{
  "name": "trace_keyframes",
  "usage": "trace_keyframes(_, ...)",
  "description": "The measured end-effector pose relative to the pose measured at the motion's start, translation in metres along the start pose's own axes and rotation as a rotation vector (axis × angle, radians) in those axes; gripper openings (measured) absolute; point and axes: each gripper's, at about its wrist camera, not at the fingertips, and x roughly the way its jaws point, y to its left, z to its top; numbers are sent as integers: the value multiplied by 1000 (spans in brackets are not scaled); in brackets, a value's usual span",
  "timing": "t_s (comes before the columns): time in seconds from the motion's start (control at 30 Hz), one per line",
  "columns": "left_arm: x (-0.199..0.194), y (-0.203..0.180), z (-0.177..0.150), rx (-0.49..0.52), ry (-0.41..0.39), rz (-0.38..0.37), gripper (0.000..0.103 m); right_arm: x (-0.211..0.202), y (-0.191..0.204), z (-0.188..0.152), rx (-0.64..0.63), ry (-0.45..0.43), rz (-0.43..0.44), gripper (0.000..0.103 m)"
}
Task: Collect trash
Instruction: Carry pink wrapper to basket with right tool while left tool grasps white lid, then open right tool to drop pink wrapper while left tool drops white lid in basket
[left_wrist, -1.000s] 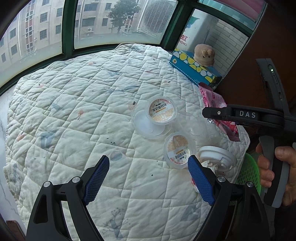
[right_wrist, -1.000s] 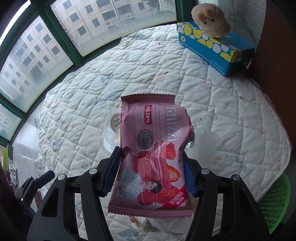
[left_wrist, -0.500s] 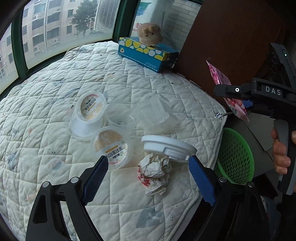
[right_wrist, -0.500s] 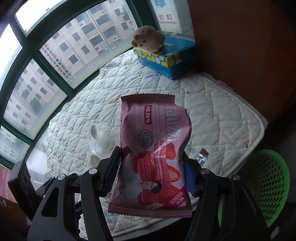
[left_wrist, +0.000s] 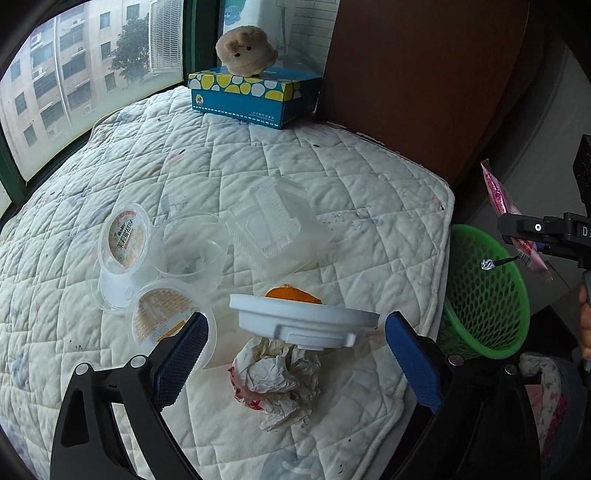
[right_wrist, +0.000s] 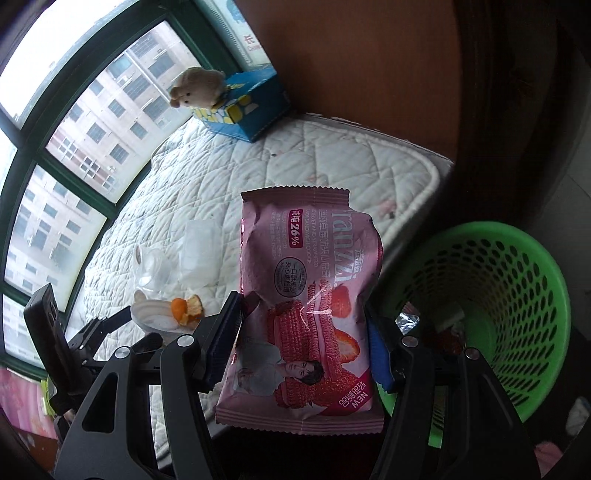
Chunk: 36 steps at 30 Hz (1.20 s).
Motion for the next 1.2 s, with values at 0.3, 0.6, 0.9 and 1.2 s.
trace_keyframes(0.3, 13, -3, 3, 18, 6, 7, 93, -5, -36, -19, 76, 2, -7, 62)
trace_keyframes(0.6, 7, -6, 5, 9, -17, -11, 86, -9, -71, -36, 157, 2, -28, 62)
trace_keyframes(0.9, -24, -22, 16, 12, -72, -53, 86, -19, -103, -49, 202, -18, -79, 63)
trace_keyframes(1.2, -40, -69, 37, 55, -100, -152, 86, -24, -127, -56, 194, -40, -139, 77)
